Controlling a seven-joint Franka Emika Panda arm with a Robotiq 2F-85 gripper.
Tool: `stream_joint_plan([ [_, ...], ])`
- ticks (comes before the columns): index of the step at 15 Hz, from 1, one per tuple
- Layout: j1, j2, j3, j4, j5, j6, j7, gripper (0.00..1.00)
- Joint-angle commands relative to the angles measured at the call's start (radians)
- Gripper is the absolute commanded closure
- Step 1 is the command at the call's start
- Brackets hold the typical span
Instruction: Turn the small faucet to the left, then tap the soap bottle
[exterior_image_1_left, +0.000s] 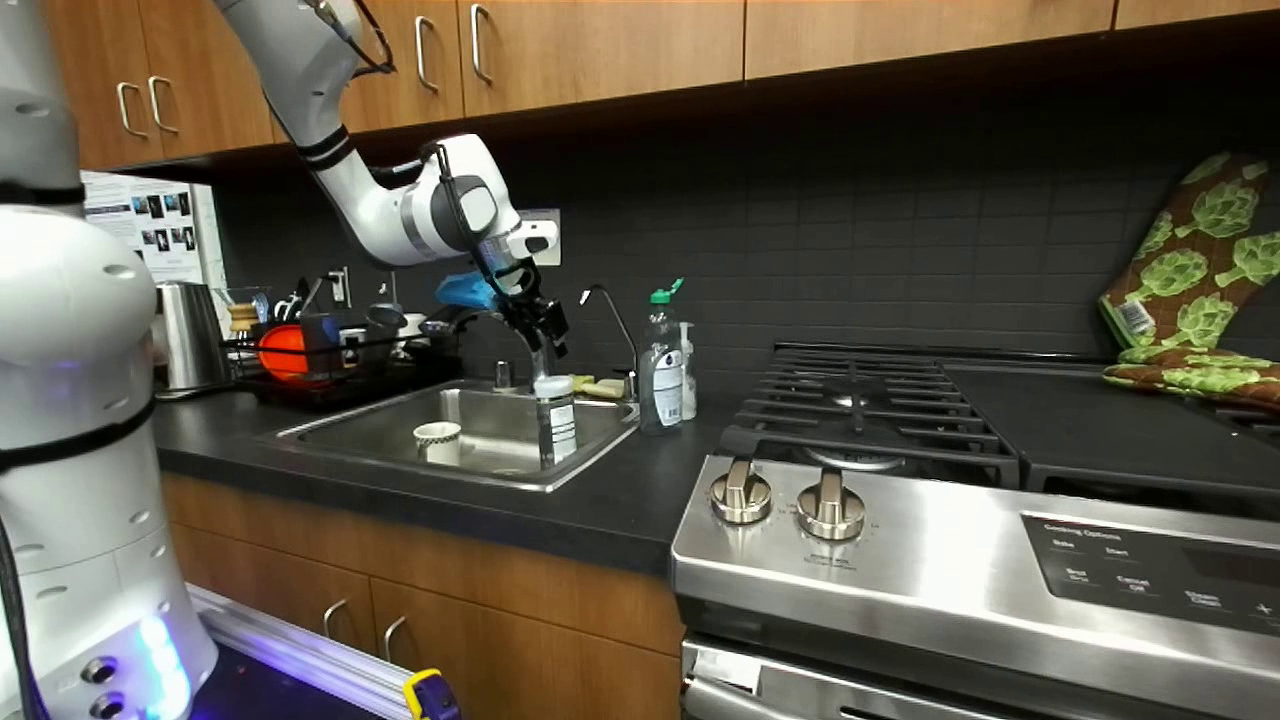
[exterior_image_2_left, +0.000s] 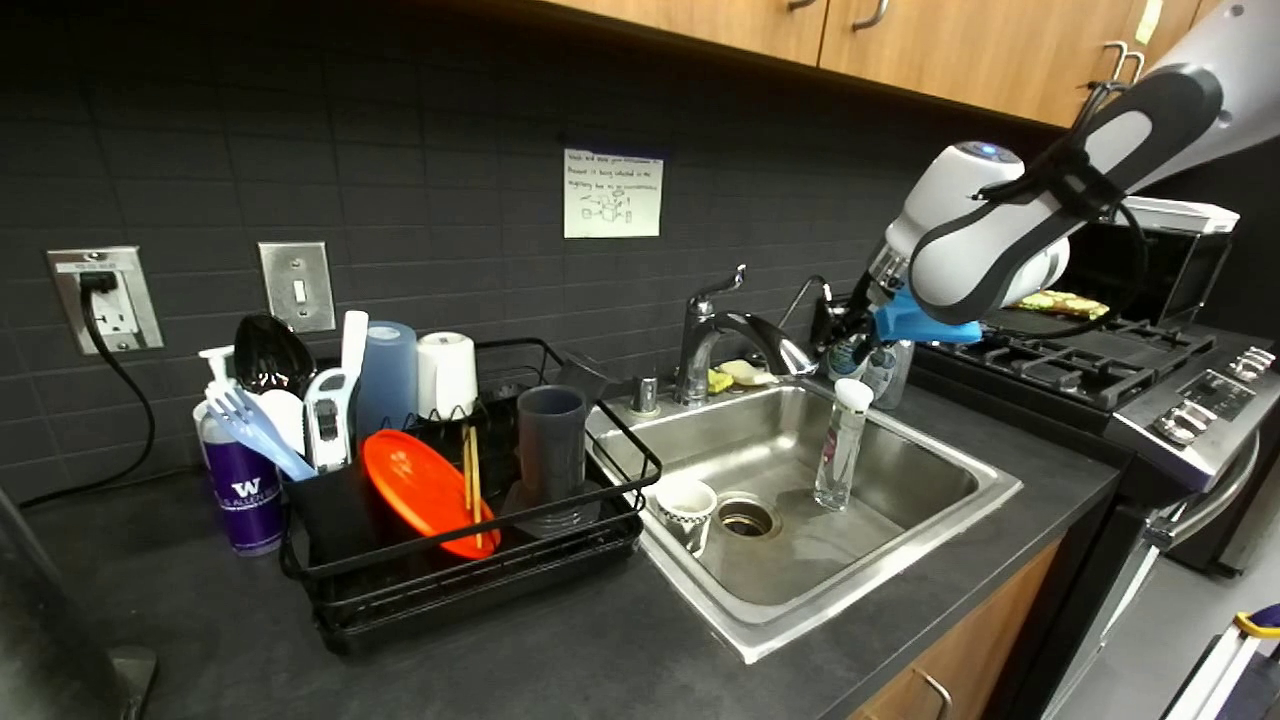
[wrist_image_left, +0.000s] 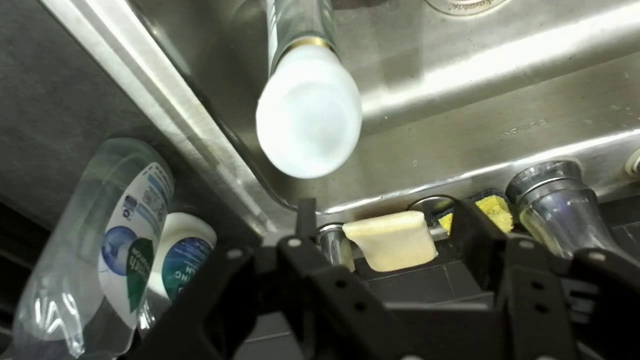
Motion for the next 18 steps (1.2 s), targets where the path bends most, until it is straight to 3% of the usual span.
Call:
stream_joint_plan([
  [1, -0.006, 0.054, 0.005, 0.023, -0.030, 0.053, 0.040, 0.62],
  [6, -0.002, 0.101, 0.000, 0.055, -0.028, 0.090, 0.052, 0.99],
  [12, 0.003, 0.149, -0.012, 0.104, -0.057, 0.119, 0.094, 1.00],
  [18, 0.020, 0.163, -0.072, 0.173, -0.247, 0.090, 0.233, 1.00],
])
